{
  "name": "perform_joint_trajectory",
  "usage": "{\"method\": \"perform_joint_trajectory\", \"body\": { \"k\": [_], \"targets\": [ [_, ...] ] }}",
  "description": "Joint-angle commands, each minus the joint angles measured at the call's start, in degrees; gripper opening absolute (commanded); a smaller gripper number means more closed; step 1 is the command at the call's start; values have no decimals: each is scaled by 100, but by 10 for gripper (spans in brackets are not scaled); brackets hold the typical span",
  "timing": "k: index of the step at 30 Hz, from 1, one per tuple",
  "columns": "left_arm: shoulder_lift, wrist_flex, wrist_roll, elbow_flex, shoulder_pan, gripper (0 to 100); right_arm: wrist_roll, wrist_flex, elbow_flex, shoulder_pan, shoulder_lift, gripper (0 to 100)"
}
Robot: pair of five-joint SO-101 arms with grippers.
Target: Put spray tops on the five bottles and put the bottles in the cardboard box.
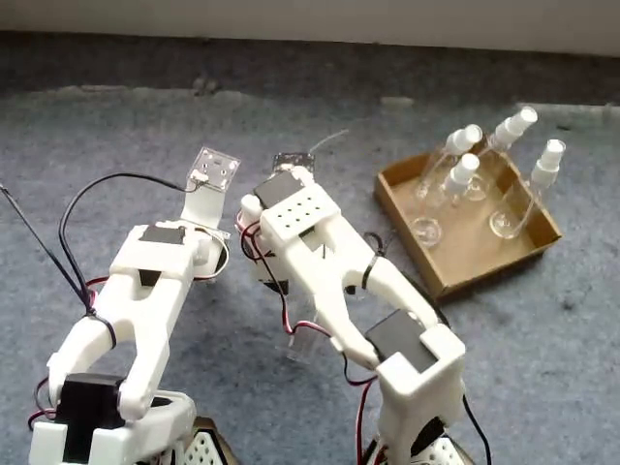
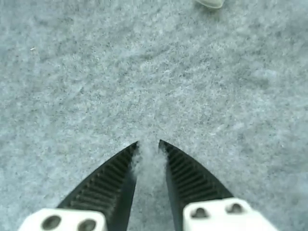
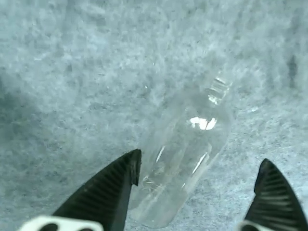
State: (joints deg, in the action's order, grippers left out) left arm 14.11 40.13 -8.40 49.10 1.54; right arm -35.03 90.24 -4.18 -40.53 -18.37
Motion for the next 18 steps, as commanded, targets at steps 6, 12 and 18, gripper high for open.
{"method": "perform_joint_trajectory", "body": {
  "k": [6,12,18],
  "targets": [
    [233,-176,62,-22,75,14,-62,-48,-215,479,-760,332],
    [233,-369,62,92,75,14,-62,-31,-171,629,-760,332],
    [233,-369,62,92,75,14,-62,295,-154,620,-769,332]
  ]
}}
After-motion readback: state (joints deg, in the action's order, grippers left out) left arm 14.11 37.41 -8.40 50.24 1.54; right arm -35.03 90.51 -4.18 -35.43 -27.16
